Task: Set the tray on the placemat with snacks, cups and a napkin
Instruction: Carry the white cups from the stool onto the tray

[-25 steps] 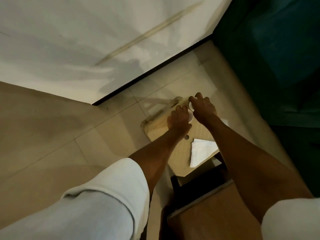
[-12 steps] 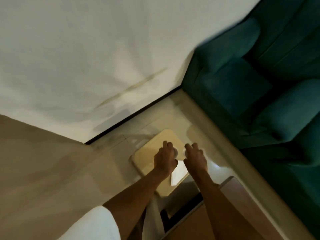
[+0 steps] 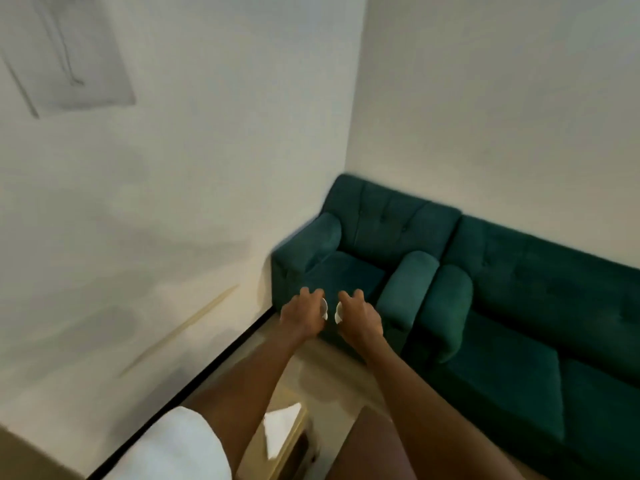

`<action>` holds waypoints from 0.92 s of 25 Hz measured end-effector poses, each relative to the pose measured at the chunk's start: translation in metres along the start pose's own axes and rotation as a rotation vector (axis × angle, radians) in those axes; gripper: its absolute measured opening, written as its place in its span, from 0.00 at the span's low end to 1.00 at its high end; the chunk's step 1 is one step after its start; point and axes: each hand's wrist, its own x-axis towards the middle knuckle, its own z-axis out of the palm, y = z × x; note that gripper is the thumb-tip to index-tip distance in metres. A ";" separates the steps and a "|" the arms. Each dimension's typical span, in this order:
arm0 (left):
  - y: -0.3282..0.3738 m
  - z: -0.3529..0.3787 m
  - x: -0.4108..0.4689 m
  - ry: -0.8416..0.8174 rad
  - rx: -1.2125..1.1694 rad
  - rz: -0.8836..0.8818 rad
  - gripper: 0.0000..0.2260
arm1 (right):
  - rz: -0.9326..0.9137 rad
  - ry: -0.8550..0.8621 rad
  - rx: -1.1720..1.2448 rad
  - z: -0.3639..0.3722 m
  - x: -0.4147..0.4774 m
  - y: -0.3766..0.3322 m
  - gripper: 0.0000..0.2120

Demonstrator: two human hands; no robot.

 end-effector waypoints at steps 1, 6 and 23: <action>0.027 -0.023 -0.005 0.057 -0.004 0.032 0.15 | -0.003 0.044 -0.020 -0.033 -0.010 0.007 0.22; 0.153 -0.108 -0.057 0.169 -0.047 0.271 0.21 | 0.059 0.258 -0.038 -0.170 -0.095 0.061 0.19; 0.383 -0.080 -0.237 0.006 -0.055 0.646 0.25 | 0.567 0.326 0.037 -0.273 -0.361 0.233 0.26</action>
